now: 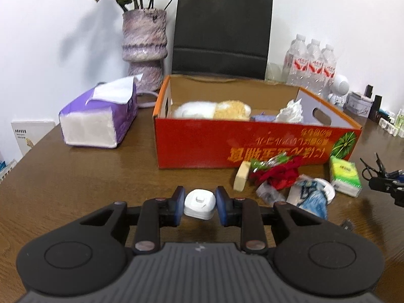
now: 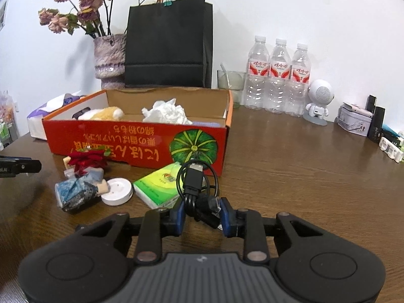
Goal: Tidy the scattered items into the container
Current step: 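Carry the cable and white lid into the box and release both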
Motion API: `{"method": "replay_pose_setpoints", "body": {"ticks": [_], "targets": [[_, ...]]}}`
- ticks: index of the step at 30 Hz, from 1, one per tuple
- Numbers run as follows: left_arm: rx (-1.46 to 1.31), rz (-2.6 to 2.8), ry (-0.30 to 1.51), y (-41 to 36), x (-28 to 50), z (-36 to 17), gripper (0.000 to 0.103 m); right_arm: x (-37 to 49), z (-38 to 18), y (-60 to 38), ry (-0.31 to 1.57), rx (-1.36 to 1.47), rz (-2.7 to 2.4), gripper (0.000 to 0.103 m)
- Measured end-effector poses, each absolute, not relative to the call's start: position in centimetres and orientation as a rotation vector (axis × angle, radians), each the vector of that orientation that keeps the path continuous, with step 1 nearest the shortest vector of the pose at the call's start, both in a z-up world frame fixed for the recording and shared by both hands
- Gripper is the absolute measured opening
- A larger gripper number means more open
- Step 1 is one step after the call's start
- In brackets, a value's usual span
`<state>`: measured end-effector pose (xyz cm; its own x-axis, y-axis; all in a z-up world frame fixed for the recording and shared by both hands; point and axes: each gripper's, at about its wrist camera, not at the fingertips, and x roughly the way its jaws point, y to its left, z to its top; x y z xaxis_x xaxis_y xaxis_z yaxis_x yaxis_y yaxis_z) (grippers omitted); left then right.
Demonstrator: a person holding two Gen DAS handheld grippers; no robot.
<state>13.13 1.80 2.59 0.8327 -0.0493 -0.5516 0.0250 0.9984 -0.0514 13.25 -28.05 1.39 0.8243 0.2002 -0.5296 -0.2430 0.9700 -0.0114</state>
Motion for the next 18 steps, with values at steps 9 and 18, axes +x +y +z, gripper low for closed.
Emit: {"method": "replay_pose_setpoints", "body": {"ticks": [9, 18], "targets": [[-0.048, -0.068, 0.518, 0.7, 13.8, 5.5, 0.027, 13.6, 3.8, -28.0, 0.476, -0.056, 0.243, 0.026], [-0.122, -0.108, 0.473, 0.2, 16.9, 8.8, 0.027, 16.3, 8.1, -26.1, 0.375, -0.035, 0.302, 0.026]]}}
